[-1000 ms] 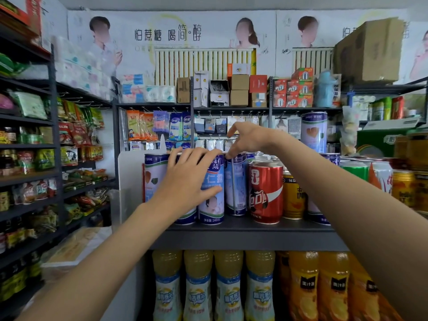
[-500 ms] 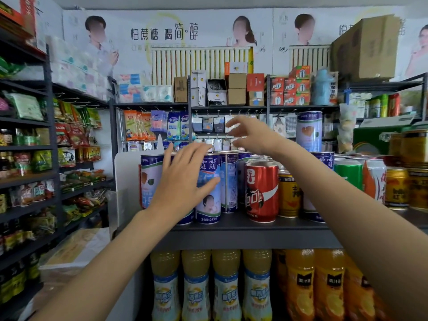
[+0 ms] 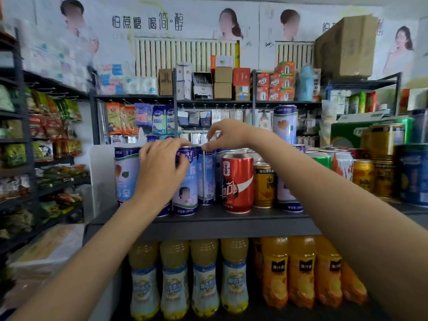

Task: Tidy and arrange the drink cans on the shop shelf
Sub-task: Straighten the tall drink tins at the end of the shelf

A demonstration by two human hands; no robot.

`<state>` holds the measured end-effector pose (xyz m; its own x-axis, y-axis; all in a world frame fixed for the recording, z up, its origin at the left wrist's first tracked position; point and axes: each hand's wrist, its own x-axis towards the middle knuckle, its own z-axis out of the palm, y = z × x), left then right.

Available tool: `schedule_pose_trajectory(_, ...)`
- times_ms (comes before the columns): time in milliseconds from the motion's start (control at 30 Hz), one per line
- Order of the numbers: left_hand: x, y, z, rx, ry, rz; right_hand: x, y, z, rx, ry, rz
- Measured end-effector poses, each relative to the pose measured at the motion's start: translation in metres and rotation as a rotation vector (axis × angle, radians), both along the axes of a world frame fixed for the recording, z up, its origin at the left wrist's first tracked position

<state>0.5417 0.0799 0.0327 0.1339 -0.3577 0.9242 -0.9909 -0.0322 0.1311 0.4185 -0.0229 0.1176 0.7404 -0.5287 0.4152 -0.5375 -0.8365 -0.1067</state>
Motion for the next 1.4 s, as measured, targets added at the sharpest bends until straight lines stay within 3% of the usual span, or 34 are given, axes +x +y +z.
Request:
schedule_pose_trajectory(100,0.002,0.004,0.001,0.04,-0.042,0.007,0.031,-0.007,-0.005,-0.008,0.056,-0.037)
schedule_pose_trajectory(233,0.002,0.008,0.005,0.079,-0.069,0.008,0.036,-0.013,-0.015,0.055,-0.116,-0.014)
schedule_pose_trajectory(400,0.004,0.008,0.019,0.024,-0.024,-0.033,0.003,-0.015,0.016,0.288,-0.651,0.117)
schedule_pose_trajectory(500,-0.002,0.006,0.046,-0.082,0.286,-0.209,-0.031,-0.005,0.033,0.355,-0.973,0.3)
schedule_pose_trajectory(600,-0.022,0.002,0.075,0.03,0.747,-0.464,-0.051,0.006,0.03,0.562,-1.176,0.581)
schedule_pose_trajectory(700,-0.045,0.005,0.093,0.042,1.226,-1.067,-0.06,0.008,0.017,0.782,-1.196,0.756)
schedule_pose_trajectory(767,-0.044,0.005,0.096,-0.057,1.314,-1.193,-0.063,0.007,0.01,0.77,-1.083,0.737)
schedule_pose_trajectory(867,-0.028,0.002,0.097,-0.019,1.091,-1.124,-0.068,0.008,0.003,0.47,-0.805,0.469)
schedule_pose_trajectory(967,-0.014,0.003,0.102,0.058,0.859,-1.039,-0.064,0.008,0.002,0.323,-0.691,0.406)
schedule_pose_trajectory(1133,-0.005,0.008,0.104,0.065,0.843,-1.081,-0.058,0.003,0.001,0.359,-0.72,0.445)
schedule_pose_trajectory(1233,-0.001,0.008,0.1,0.04,0.893,-1.121,-0.055,0.0,-0.003,0.534,-0.853,0.547)
schedule_pose_trajectory(1267,0.001,0.007,0.099,0.056,0.891,-1.081,-0.055,-0.001,-0.002,0.599,-0.932,0.583)
schedule_pose_trajectory(1333,0.007,0.006,0.098,0.161,0.708,-0.76,-0.056,-0.001,0.006,0.685,-1.057,0.616)
schedule_pose_trajectory(1400,0.017,0.005,0.096,0.25,0.489,-0.451,-0.053,-0.001,0.02,0.606,-1.013,0.535)
